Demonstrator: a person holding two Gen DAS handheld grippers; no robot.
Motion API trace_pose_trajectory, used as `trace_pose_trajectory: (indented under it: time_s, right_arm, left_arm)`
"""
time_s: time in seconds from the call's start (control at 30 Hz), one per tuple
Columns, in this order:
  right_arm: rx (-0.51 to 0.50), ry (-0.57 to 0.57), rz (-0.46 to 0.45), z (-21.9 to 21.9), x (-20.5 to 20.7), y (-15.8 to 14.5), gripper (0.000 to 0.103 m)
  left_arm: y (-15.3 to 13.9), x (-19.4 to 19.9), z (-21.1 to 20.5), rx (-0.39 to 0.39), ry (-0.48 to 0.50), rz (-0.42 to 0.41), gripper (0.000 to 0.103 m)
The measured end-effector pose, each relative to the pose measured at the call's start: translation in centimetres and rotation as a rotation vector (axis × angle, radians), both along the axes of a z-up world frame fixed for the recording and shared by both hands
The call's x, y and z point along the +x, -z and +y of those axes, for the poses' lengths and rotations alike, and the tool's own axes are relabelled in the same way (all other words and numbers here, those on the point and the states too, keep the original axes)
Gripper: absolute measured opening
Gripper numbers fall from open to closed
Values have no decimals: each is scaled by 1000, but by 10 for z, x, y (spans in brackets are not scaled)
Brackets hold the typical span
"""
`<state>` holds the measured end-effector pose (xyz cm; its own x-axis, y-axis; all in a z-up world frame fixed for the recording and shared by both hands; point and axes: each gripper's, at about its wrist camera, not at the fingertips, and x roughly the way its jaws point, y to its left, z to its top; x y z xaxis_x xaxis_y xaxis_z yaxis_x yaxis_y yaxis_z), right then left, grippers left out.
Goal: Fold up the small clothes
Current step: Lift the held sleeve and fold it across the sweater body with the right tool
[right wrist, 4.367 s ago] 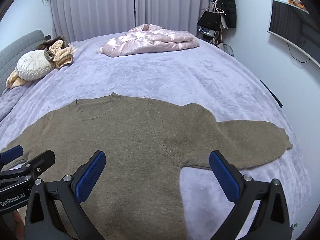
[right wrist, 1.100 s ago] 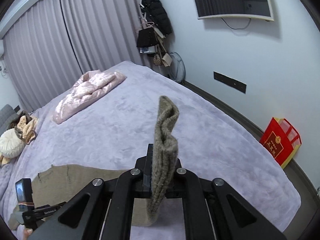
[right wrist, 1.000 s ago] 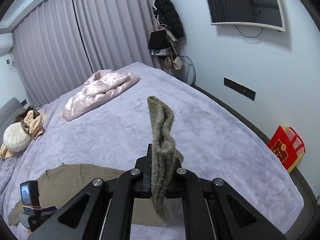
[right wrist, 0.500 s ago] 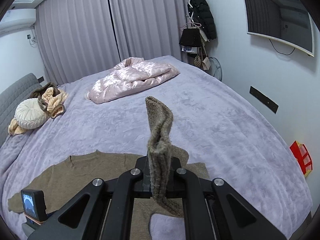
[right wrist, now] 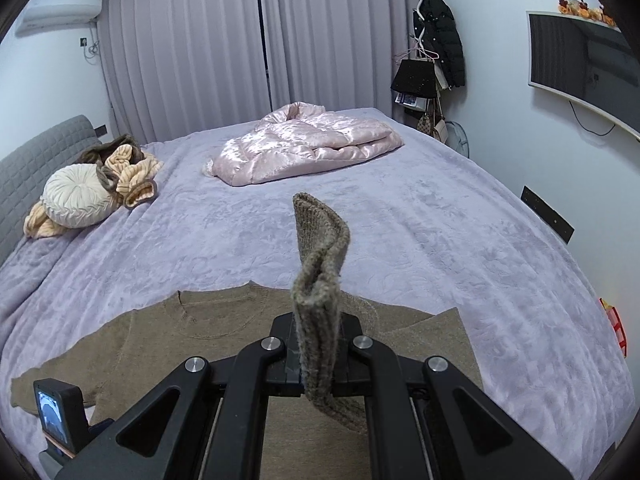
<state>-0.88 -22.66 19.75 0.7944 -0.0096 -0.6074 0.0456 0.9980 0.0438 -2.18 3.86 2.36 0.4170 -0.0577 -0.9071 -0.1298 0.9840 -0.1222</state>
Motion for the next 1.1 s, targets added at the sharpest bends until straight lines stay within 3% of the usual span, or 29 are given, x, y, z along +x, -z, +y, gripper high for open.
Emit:
trace_pose_trajectory:
  time_s: [0.17,0.4,0.67,1.1]
  right_arm:
    - [-14,-17,11,42,7,11,7]
    - [-31,-80,36,88,17,20,7]
    - [-30,-153,69,135,27,30,7]
    - [-30,-232,138,193,43,55,7]
  left_arm:
    - [-6,0,11,7,28,-9,103]
    - [-10,6,33,-60,-9,-6,103]
    - [-12,6,40,-64,-13,-9,103]
    - [-12,-3,85,-100,-107,-10,103]
